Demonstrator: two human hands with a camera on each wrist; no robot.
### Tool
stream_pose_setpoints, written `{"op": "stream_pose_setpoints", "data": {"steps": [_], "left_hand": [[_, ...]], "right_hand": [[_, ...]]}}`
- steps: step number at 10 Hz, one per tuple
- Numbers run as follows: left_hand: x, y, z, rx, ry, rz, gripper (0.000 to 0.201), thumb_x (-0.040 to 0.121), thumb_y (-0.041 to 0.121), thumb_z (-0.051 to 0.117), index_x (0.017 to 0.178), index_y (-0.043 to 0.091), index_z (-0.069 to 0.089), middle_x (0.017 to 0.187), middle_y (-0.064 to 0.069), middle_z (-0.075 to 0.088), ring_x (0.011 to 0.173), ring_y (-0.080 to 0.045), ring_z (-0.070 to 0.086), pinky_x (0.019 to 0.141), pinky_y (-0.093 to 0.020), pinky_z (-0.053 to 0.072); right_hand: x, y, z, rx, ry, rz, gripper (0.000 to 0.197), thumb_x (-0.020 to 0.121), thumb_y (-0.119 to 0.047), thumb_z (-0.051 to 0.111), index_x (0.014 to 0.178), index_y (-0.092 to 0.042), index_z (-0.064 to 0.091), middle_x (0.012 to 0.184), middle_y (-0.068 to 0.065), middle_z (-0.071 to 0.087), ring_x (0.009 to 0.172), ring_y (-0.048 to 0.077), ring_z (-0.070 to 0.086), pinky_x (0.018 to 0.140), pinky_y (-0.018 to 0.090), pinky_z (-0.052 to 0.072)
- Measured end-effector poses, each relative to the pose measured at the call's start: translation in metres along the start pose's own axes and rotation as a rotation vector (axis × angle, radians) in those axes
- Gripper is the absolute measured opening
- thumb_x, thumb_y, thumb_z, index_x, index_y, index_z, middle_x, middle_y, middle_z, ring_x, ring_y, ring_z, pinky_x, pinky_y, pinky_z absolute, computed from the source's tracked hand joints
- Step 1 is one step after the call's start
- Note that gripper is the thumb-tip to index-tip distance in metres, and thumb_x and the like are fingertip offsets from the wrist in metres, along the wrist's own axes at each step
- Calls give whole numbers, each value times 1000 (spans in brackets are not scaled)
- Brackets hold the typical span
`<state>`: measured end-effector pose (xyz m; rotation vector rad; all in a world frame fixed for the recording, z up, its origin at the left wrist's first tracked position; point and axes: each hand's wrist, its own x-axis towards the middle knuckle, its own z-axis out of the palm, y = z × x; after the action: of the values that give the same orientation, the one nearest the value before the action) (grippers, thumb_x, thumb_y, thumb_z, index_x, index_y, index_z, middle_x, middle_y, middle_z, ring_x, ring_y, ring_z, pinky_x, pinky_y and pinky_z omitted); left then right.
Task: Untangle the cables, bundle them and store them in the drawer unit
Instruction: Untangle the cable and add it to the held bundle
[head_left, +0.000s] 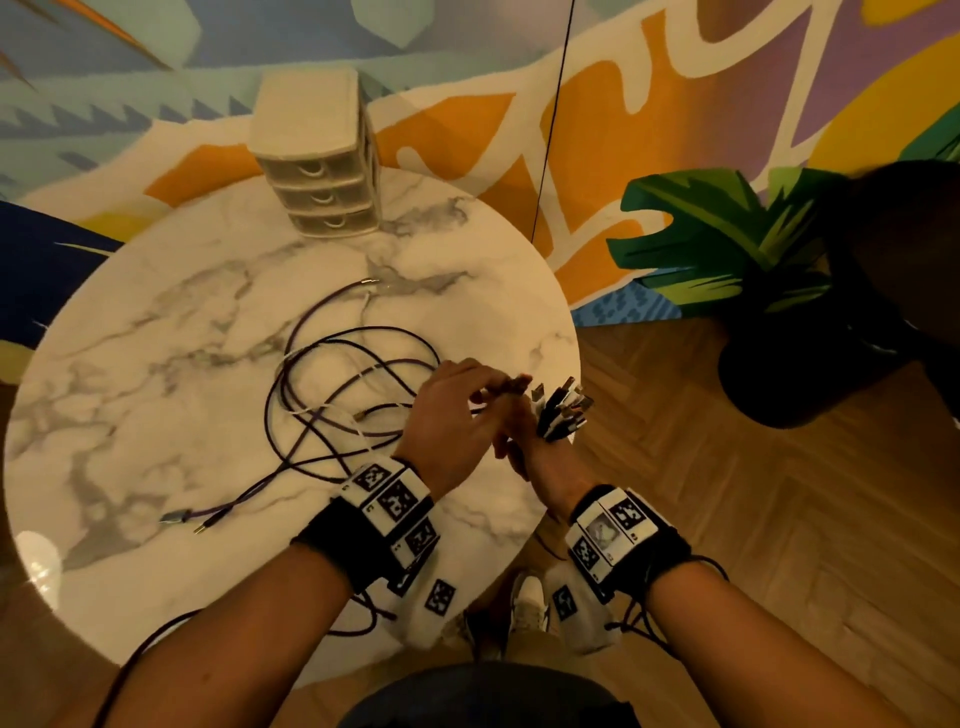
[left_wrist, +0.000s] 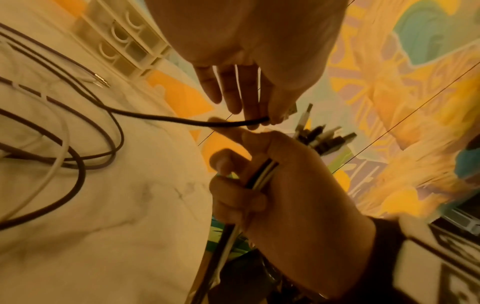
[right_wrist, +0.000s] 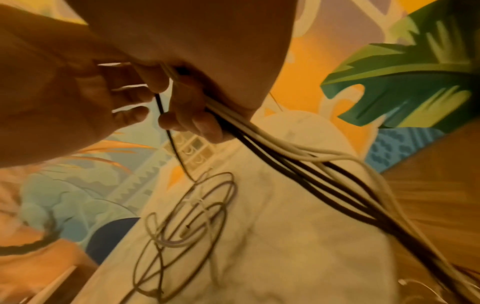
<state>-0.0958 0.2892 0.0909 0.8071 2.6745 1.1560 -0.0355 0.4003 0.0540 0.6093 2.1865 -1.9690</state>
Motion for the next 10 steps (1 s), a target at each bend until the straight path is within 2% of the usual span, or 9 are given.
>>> {"op": "stream_pose_setpoints", "data": {"steps": [2, 3, 4, 5, 6, 7, 8, 9, 10], "left_hand": [[-7, 10, -9, -82, 53, 14, 17, 89, 18, 58, 100, 15, 70, 84, 10, 59, 77, 1, 42, 75, -5, 30], [-11, 16, -8, -163, 61, 66, 22, 85, 25, 55, 97, 15, 70, 90, 10, 60, 88, -6, 45, 80, -13, 35], [-19, 12, -7, -342, 60, -1, 25, 84, 29, 50, 107, 28, 62, 107, 11, 55, 102, -10, 50, 88, -20, 41], [-29, -9, -3, -527, -194, -204, 31, 85, 34, 53, 116, 32, 54, 105, 7, 63, 93, -7, 60, 77, -19, 49], [-50, -48, 8, -157, -403, -265, 20, 90, 28, 56, 110, 25, 59, 94, 1, 66, 87, -12, 62, 76, -26, 47], [-60, -98, 6, 137, -518, -303, 22, 96, 25, 50, 97, 9, 65, 94, -12, 66, 88, -26, 61, 76, -32, 45], [-43, -133, -25, 91, -374, -482, 14, 94, 10, 50, 96, 5, 63, 99, -19, 66, 88, -28, 62, 69, -26, 47], [-12, -150, -71, 161, -69, -549, 20, 92, 7, 55, 108, -3, 64, 112, -21, 63, 104, -30, 59, 77, -23, 41], [19, -131, -103, 406, -59, -531, 31, 97, 24, 44, 112, 2, 62, 120, -22, 59, 109, -38, 54, 88, -37, 43]], "right_hand": [[-6, -25, 5, 188, -110, 86, 42, 99, -3, 35, 61, -13, 51, 58, 2, 41, 49, 3, 39, 54, 21, 31], [-8, -20, 0, 572, -301, 324, 24, 96, 8, 35, 104, 12, 57, 91, 24, 60, 88, 35, 59, 75, 27, 43], [-5, -25, 5, 267, -71, 191, 22, 98, -2, 40, 105, 6, 59, 76, 18, 60, 74, 13, 62, 68, 16, 45], [1, -26, 3, 171, 106, -97, 40, 96, -35, 49, 71, -8, 64, 60, -1, 62, 54, 0, 55, 62, 19, 43], [0, -31, -4, 214, 239, -88, 60, 101, -33, 35, 52, -13, 62, 47, -6, 50, 45, 3, 40, 53, 18, 34], [-3, -46, -15, 474, 253, -100, 60, 101, -30, 33, 54, -6, 61, 56, 6, 61, 54, 16, 55, 61, 24, 49], [-7, -53, -25, 716, 136, -50, 65, 100, -37, 32, 49, -8, 59, 42, 6, 49, 38, 20, 45, 52, 31, 51], [-8, -55, -36, 768, 235, -91, 62, 100, -41, 32, 48, -11, 49, 37, -1, 29, 35, 13, 26, 43, 23, 33], [-8, -54, -37, 591, 389, -183, 60, 101, -40, 29, 49, -14, 41, 41, -5, 31, 40, 11, 28, 49, 26, 29]]}}
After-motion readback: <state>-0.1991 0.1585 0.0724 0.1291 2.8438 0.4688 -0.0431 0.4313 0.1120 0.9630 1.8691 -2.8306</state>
